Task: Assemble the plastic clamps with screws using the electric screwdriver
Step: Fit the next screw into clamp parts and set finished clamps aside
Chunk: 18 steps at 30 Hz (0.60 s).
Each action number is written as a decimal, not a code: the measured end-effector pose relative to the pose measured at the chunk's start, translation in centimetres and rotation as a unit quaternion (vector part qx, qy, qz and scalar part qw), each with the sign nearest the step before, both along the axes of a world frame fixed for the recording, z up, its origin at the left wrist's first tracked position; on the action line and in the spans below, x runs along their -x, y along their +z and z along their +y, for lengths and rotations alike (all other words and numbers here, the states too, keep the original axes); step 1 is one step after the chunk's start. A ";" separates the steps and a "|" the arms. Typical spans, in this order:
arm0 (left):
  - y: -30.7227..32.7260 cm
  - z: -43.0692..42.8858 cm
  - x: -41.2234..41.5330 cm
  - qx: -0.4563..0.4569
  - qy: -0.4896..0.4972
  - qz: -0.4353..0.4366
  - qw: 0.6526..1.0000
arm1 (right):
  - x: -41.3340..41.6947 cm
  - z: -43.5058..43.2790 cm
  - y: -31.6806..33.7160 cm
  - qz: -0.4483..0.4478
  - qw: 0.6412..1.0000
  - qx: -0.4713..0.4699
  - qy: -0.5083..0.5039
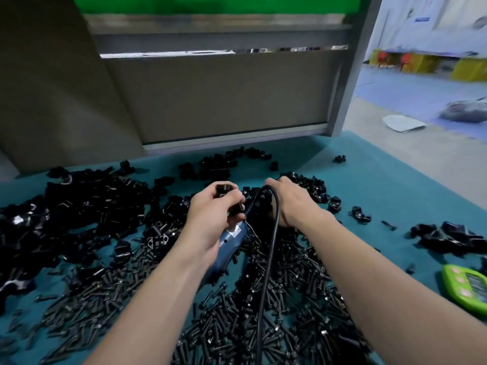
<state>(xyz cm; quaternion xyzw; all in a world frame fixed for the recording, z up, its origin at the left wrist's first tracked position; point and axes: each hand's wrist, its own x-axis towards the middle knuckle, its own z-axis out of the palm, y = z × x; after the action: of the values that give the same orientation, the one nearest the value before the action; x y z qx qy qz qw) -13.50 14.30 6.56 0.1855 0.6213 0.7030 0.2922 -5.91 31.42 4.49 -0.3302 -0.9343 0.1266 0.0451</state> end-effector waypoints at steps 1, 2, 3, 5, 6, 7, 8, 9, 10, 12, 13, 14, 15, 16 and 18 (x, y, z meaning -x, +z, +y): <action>-0.2 0.0 0.1 -0.003 0.003 -0.005 1.000 | 0.0 0.1 0.2 -0.006 1.000 -0.006 0.006; -0.4 0.1 0.2 -0.006 0.005 -0.009 1.000 | -0.1 0.1 0.2 -0.014 1.000 -0.008 0.013; -0.4 0.0 0.2 -0.008 0.006 -0.009 1.000 | -0.1 0.1 0.2 -0.021 1.000 -0.007 0.014; -0.3 -0.1 0.3 -0.010 0.003 -0.001 1.000 | -0.4 -0.1 0.1 -0.020 1.000 0.001 -0.002; -0.3 -0.2 0.3 -0.010 0.001 0.005 1.000 | -0.5 -0.3 0.0 -0.008 1.000 0.001 -0.013; -0.2 -0.4 0.3 -0.010 -0.001 0.010 1.000 | -0.7 -0.5 -0.1 0.013 1.000 0.003 -0.024; -0.2 -0.6 0.2 -0.010 -0.002 0.014 1.000 | -0.9 -0.6 -0.2 0.037 0.999 0.008 -0.032; -0.1 -0.8 0.1 -0.010 -0.002 0.018 1.000 | -1.1 -0.8 -0.3 0.058 0.997 0.015 -0.039; -0.1 -1.1 0.0 -0.011 -0.002 0.022 1.000 | -1.3 -1.1 -0.4 0.080 0.995 0.022 -0.047; 0.0 -1.7 -0.1 -0.015 0.001 0.029 0.999 | -1.7 -1.5 -0.6 0.141 0.986 0.034 -0.082; 0.0 -2.2 -0.3 -0.018 0.000 0.029 0.999 | -2.1 -1.8 -0.6 0.190 0.975 0.050 -0.109; 0.0 -2.7 -0.3 -0.022 -0.003 0.029 0.999 | -2.6 -2.1 -0.3 0.249 0.955 0.078 -0.138; -0.1 -3.3 -0.4 -0.023 -0.008 0.030 0.999 | -3.0 -2.5 0.1 0.313 0.928 0.117 -0.166; -0.2 -4.0 -0.5 -0.019 -0.012 0.035 0.999 | -3.5 -3.0 0.9 0.378 0.892 0.162 -0.188; -0.4 -5.5 -0.7 -0.006 -0.018 0.051 0.999 | -4.3 -4.8 2.7 0.467 0.828 0.238 -0.197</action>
<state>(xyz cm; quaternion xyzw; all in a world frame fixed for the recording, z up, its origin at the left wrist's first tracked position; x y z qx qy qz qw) -12.79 8.80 6.18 0.2339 0.6280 0.6908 0.2717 -1.60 26.60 7.21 -0.4093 -0.6576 0.4728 0.4202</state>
